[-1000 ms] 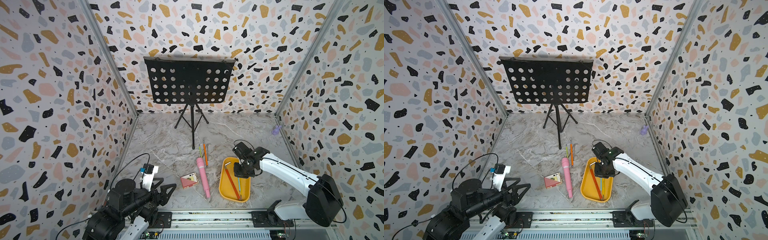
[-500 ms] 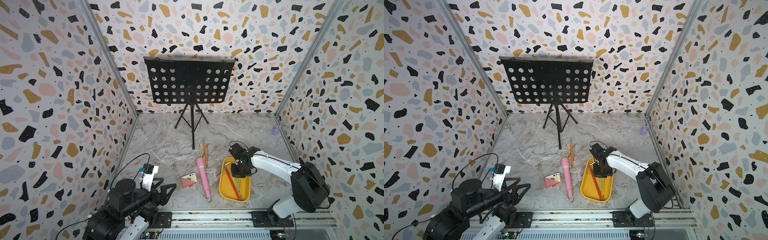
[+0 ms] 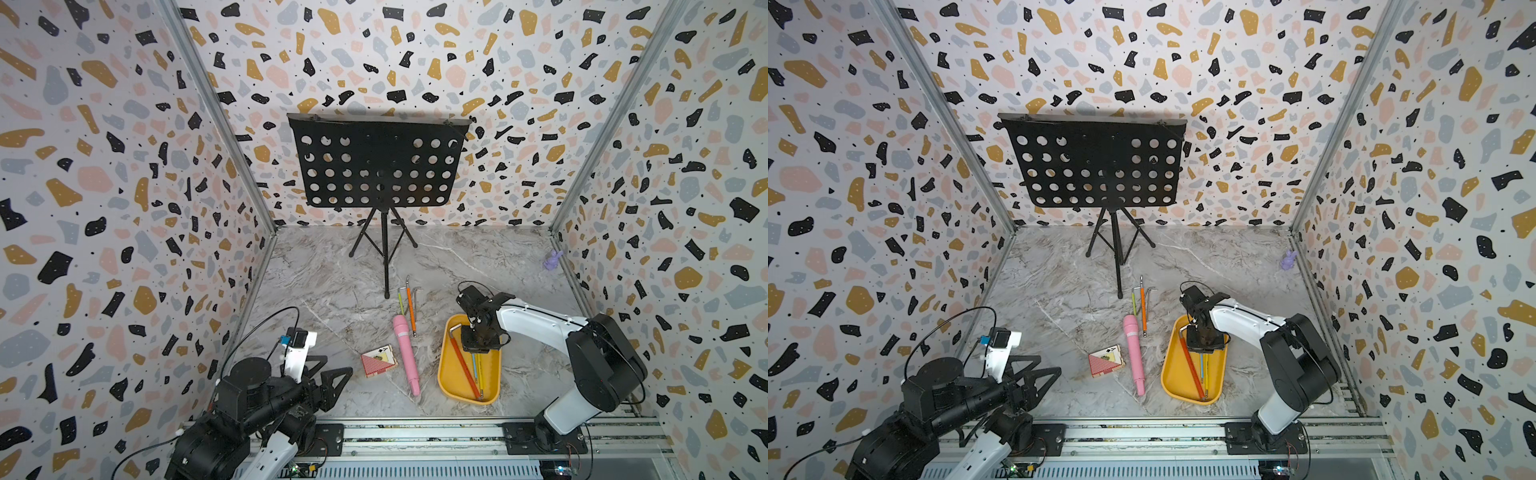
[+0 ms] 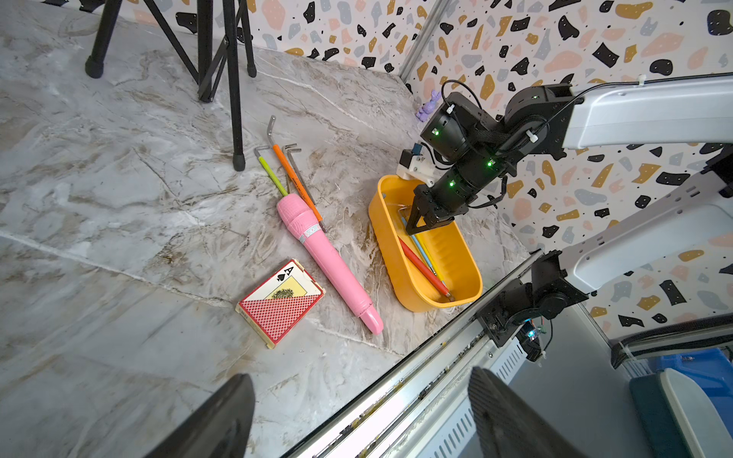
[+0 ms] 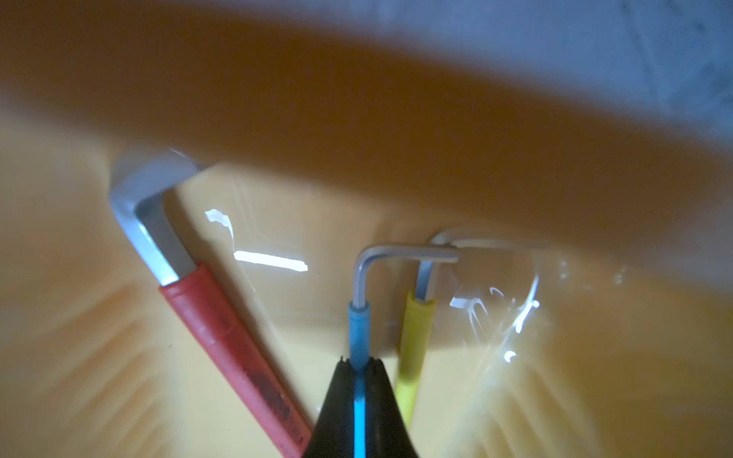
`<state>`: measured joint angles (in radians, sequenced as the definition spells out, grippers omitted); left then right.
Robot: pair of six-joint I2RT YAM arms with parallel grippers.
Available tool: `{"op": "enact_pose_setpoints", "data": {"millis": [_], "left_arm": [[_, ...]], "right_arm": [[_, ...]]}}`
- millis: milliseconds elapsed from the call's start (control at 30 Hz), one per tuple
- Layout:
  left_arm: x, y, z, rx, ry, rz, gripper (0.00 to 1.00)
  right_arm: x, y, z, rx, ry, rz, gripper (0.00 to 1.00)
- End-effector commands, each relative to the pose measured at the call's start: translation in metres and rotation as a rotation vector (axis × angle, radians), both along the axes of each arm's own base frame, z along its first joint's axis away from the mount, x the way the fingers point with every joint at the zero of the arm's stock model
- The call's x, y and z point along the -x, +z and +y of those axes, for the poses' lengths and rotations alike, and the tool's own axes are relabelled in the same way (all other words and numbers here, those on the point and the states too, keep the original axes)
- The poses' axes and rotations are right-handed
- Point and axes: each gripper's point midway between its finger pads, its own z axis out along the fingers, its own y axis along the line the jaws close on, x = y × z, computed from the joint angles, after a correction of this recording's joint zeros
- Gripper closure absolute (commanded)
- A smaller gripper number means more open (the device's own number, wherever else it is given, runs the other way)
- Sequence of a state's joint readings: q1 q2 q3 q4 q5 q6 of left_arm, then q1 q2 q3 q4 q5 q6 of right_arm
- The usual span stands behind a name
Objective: Put the hex key on the desktop into the storage box
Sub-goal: Place the Allen key in the storage box.
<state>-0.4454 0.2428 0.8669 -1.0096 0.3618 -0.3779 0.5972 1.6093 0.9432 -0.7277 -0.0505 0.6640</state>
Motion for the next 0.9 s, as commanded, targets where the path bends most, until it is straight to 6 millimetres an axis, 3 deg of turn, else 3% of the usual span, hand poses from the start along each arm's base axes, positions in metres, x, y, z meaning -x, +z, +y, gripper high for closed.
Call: {"op": "enact_pose_setpoints", "data": {"millis": [0, 133, 200, 567, 733, 867], "left_arm": [[0.0, 0.01, -0.002, 0.013, -0.009, -0.031, 0.12], [-0.001, 0.01, -0.002, 0.013, -0.008, -0.032, 0.12], [-0.001, 0.01, -0.001, 0.013, -0.008, -0.032, 0.12], [-0.001, 0.01, -0.001, 0.013, -0.006, -0.03, 0.12], [-0.001, 0.009, -0.002, 0.012, -0.007, -0.028, 0.11], [-0.001, 0.01, -0.002, 0.011, -0.008, -0.028, 0.12]], "right_arm": [[0.001, -0.001, -0.004, 0.02, 0.002, 0.008, 0.97], [0.001, 0.004, -0.005, 0.016, 0.004, -0.006, 0.77], [-0.001, 0.01, -0.005, 0.015, 0.003, -0.02, 0.74], [-0.013, 0.072, 0.006, -0.052, 0.006, -0.12, 0.72], [-0.024, 0.104, 0.023, -0.103, 0.024, -0.174, 0.72], [-0.038, 0.115, 0.04, -0.128, 0.037, -0.186, 0.72]]}}
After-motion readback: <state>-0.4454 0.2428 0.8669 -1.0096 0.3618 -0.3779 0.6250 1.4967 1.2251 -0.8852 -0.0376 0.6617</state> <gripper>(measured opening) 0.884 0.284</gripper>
